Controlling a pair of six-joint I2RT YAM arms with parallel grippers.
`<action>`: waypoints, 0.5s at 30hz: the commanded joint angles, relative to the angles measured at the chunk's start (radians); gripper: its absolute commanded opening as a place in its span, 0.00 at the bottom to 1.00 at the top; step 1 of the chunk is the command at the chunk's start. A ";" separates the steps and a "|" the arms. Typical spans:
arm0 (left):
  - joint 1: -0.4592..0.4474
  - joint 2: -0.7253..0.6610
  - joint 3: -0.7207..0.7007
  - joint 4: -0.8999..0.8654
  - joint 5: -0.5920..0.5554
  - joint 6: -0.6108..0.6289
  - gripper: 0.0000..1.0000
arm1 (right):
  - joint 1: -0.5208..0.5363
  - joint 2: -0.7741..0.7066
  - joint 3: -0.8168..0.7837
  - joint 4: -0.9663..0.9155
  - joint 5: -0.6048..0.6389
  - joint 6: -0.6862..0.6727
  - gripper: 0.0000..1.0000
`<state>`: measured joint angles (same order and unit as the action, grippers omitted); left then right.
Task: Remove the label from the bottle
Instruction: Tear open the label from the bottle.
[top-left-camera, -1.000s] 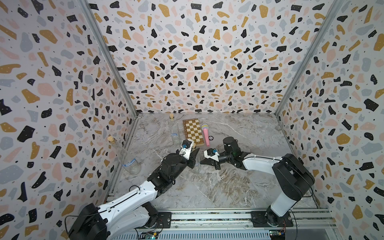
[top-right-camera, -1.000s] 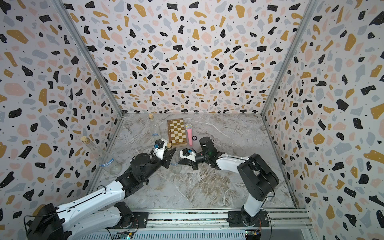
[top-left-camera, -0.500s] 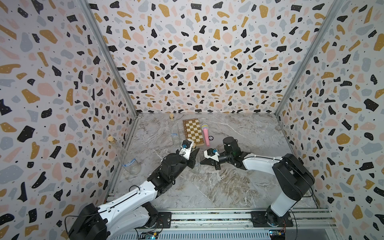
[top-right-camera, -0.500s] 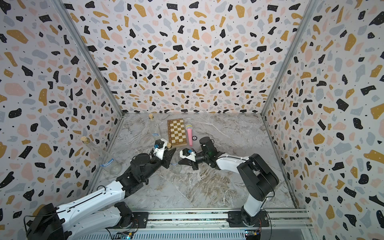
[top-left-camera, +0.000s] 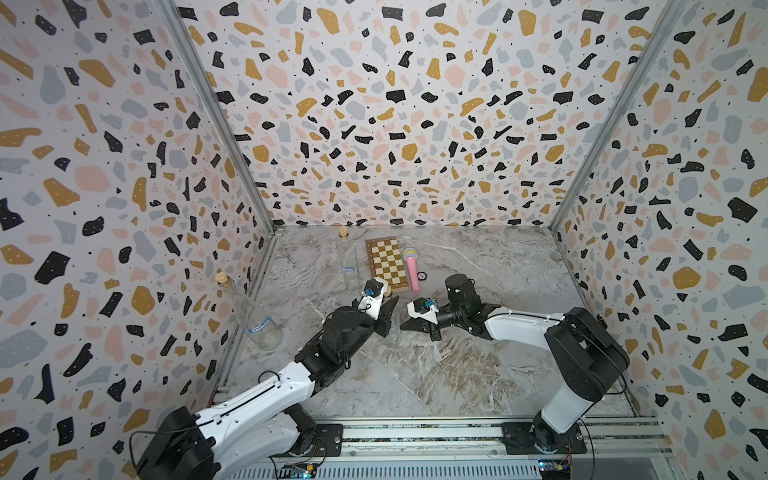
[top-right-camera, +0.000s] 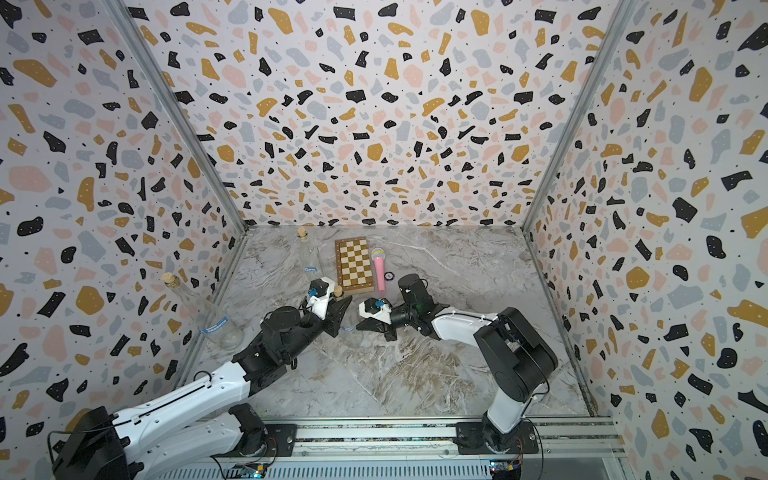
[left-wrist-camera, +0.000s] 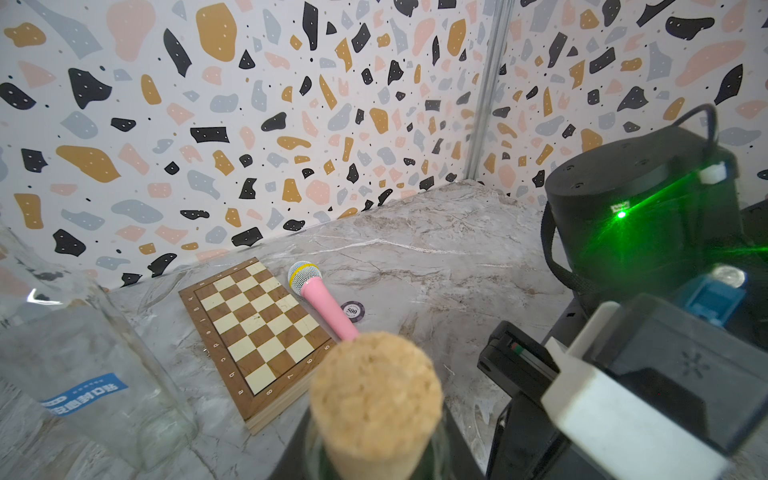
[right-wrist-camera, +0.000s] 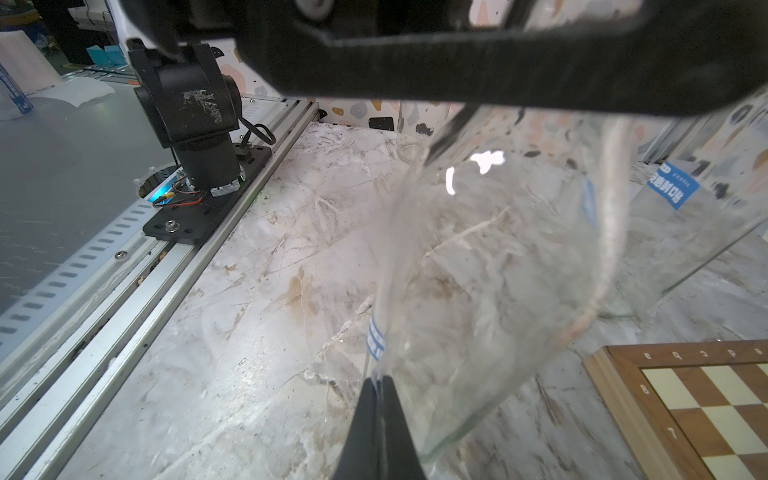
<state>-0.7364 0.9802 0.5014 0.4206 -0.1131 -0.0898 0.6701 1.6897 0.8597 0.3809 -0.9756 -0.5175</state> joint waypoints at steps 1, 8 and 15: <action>-0.006 -0.003 -0.015 0.050 0.005 -0.010 0.00 | 0.007 -0.027 0.016 -0.046 0.003 -0.006 0.03; -0.006 -0.003 -0.015 0.052 0.004 -0.010 0.00 | 0.010 -0.035 0.013 -0.054 0.011 -0.008 0.03; -0.006 0.001 -0.018 0.061 0.003 -0.011 0.00 | 0.011 -0.041 0.011 -0.054 0.011 -0.009 0.03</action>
<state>-0.7364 0.9802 0.4995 0.4248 -0.1131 -0.0898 0.6765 1.6875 0.8597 0.3656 -0.9737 -0.5213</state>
